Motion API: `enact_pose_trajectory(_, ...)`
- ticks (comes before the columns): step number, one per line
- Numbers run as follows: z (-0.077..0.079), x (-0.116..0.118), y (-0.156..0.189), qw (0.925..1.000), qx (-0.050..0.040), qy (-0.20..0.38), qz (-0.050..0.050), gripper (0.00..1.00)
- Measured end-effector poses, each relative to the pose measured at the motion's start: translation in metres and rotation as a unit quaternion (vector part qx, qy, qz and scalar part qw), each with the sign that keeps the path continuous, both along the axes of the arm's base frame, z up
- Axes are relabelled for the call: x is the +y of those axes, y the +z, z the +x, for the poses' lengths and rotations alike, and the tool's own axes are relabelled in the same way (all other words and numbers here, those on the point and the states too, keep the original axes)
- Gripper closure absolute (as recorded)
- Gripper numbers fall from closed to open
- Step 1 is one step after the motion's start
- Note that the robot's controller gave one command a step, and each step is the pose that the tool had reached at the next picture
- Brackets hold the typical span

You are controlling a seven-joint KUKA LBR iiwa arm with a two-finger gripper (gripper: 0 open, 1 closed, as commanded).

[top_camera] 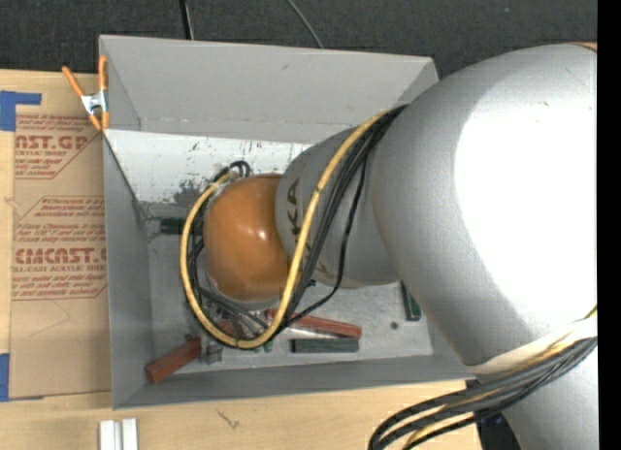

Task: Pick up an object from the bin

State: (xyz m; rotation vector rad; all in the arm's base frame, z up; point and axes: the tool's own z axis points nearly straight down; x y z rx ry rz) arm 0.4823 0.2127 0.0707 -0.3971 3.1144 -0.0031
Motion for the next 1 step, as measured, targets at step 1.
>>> enact_pose_trajectory(1,0.0000,-0.0001,0.0000,1.0000,0.0000,0.000,0.000,1.00)
